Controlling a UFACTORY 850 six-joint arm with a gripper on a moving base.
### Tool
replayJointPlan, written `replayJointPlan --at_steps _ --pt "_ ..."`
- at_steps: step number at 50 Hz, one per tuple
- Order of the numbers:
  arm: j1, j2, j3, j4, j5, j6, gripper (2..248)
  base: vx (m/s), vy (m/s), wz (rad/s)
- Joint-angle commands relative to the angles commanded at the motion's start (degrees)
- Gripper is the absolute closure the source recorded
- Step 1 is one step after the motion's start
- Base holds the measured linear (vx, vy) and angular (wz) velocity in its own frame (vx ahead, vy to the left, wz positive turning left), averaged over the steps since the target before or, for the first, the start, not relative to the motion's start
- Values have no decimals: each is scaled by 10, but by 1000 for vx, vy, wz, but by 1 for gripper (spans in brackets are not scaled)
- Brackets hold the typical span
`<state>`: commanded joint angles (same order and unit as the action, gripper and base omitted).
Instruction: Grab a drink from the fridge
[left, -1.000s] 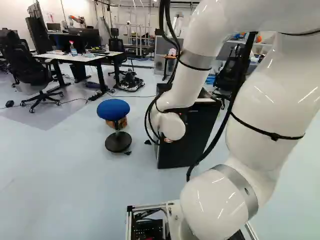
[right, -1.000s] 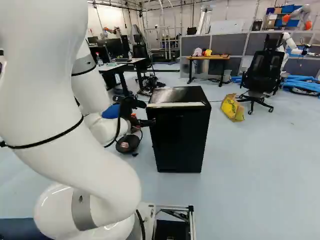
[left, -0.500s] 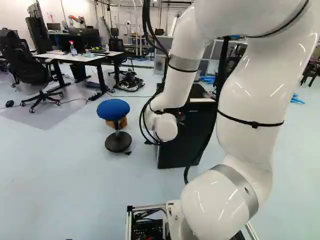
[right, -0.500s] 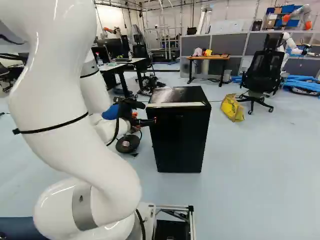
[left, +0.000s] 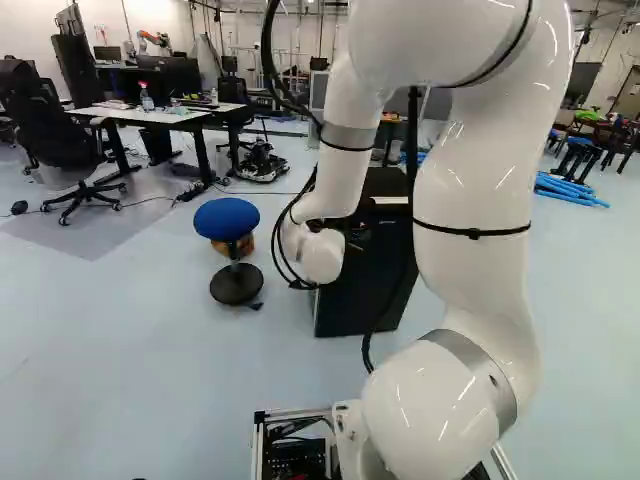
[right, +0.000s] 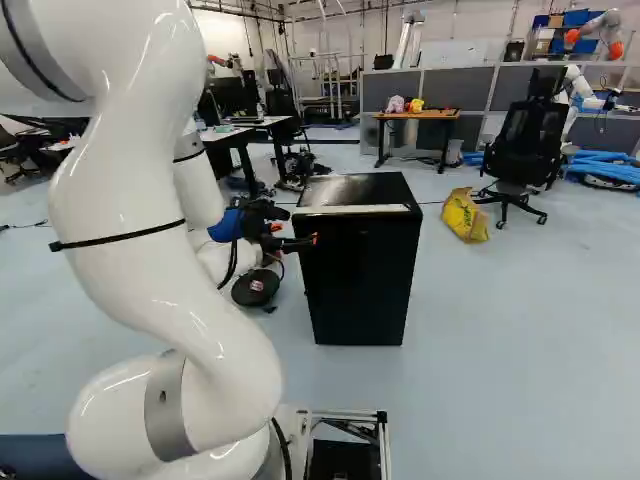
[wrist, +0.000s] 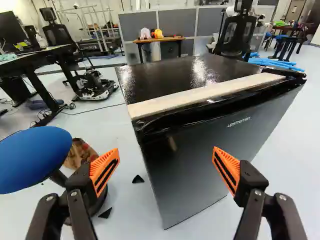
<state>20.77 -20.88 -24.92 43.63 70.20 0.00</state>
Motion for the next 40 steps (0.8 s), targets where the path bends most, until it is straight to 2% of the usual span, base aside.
replayJointPlan --at_steps 25,40 --pt "9 -71 -44 51 66 0 3 0 0 0" --pt "16 -83 -62 74 81 0 3 0 0 0"
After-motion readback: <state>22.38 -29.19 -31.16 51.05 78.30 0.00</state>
